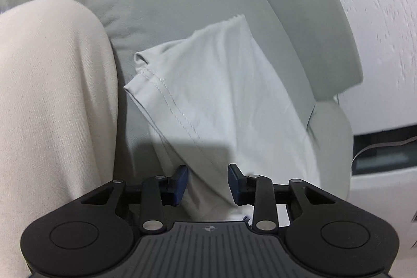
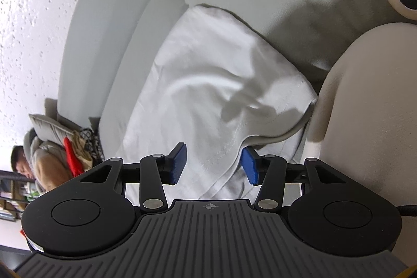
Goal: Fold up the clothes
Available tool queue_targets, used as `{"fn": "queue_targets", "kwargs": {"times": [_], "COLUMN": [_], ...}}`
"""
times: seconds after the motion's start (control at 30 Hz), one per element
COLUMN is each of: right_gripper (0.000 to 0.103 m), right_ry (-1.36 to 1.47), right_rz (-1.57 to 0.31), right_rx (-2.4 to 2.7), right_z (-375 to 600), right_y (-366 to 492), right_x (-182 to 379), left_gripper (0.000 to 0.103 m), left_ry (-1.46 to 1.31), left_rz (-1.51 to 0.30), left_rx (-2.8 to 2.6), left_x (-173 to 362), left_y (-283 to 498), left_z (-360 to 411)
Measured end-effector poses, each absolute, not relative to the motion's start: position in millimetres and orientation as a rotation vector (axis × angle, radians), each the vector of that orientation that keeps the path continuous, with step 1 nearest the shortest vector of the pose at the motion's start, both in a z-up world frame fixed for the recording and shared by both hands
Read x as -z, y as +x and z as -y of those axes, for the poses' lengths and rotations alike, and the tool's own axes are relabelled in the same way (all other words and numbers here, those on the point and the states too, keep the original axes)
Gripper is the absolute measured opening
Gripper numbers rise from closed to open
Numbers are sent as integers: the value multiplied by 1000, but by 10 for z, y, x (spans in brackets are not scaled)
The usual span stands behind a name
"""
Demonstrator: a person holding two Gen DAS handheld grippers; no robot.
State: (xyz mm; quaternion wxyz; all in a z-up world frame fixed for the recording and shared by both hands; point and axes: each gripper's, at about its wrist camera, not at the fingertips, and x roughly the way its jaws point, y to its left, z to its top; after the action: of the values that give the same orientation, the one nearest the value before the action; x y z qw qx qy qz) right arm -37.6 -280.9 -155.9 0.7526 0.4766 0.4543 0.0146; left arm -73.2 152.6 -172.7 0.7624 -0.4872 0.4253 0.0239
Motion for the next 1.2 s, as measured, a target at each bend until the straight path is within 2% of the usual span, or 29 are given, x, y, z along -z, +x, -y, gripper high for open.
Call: {"fn": "queue_targets", "kwargs": {"times": [0.2, 0.27, 0.4, 0.43, 0.47, 0.5, 0.53, 0.57, 0.67, 0.87, 1.1, 1.13, 1.17, 1.2], "right_gripper": [51, 47, 43, 43, 41, 36, 25, 16, 4, 2, 2, 4, 17, 20], "right_ry": [1059, 1062, 1059, 1054, 1045, 1029, 1009, 989, 932, 887, 704, 660, 616, 585], "right_rz": [-966, -967, -965, -960, -957, -954, -949, -944, -944, -960, -1046, -1062, -1077, -1091], "right_rx": [-13, 0, 17, 21, 26, 34, 43, 51, 59, 17, 31, 36, 40, 37], "right_z": [2868, 2881, 2886, 2882, 2877, 2868, 2855, 2842, 2809, 2763, 2624, 2588, 2553, 2527], "right_y": [-383, -387, -379, -370, -360, -353, -351, -349, -369, -434, -426, -405, -384, -381], "right_x": [1612, 1628, 1655, 1662, 1668, 1667, 1662, 1656, 1595, 1377, 1321, 1337, 1352, 1343], "left_gripper": [32, 32, 32, 29, 23, 10, 4, 1, 1, 1, 5, 9, 15, 28], "left_ry": [-1079, -1077, -1108, -1114, -1101, -1079, -1056, -1038, -965, -831, -620, -576, -539, -520], "left_rz": [-934, -950, -935, -926, -918, -913, -912, -910, -875, -829, -1034, -1060, -1083, -1099], "left_rx": [-52, -50, -64, -68, -71, -72, -72, -72, -72, -48, -60, -67, -71, -68], "left_x": [1756, 1759, 1779, 1774, 1756, 1731, 1701, 1673, 1492, 1101, 1357, 1377, 1386, 1369], "left_y": [-744, -756, -756, -751, -747, -738, -723, -713, -737, -813, -730, -695, -675, -693], "left_z": [-1563, -1548, -1567, -1579, -1582, -1583, -1583, -1584, -1557, -1552, -1378, -1305, -1254, -1255]}}
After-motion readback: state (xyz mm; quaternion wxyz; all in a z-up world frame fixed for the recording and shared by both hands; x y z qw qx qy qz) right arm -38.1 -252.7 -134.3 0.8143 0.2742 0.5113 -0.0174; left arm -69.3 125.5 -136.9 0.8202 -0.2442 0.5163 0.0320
